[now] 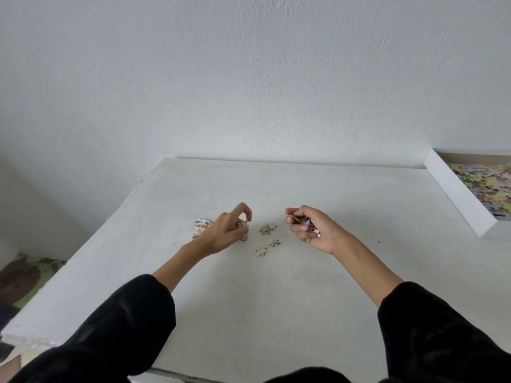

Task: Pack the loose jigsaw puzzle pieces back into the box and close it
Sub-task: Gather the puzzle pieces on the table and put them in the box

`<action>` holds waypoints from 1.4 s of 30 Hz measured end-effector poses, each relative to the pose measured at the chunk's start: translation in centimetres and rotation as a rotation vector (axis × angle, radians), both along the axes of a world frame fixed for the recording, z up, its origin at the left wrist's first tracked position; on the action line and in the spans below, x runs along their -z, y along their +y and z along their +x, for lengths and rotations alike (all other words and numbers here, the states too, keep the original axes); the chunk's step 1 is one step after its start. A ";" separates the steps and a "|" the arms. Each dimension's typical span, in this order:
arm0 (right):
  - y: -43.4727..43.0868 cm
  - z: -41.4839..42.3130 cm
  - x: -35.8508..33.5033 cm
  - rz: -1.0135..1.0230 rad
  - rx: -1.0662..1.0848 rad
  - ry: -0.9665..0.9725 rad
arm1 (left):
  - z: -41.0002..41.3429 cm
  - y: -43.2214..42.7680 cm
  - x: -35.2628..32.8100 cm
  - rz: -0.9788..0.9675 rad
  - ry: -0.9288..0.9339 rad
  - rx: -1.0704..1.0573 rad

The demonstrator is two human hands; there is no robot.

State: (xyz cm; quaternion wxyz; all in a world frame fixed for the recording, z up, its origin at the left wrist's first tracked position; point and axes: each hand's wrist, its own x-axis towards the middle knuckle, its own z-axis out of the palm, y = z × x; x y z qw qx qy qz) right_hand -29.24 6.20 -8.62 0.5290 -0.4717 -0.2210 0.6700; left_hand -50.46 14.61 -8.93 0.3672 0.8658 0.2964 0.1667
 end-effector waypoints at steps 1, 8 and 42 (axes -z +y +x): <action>0.2 0.0 0.1 -0.014 0.012 0.074 | 0.1 0.1 -0.1 -0.039 -0.045 -0.019; 0.4 0.0 0.2 0.022 0.007 -0.334 | 0.8 0.5 0.0 -0.129 -0.153 -0.051; 1.4 0.1 0.5 0.136 0.065 0.177 | -0.1 3.7 -0.7 -0.059 0.214 0.093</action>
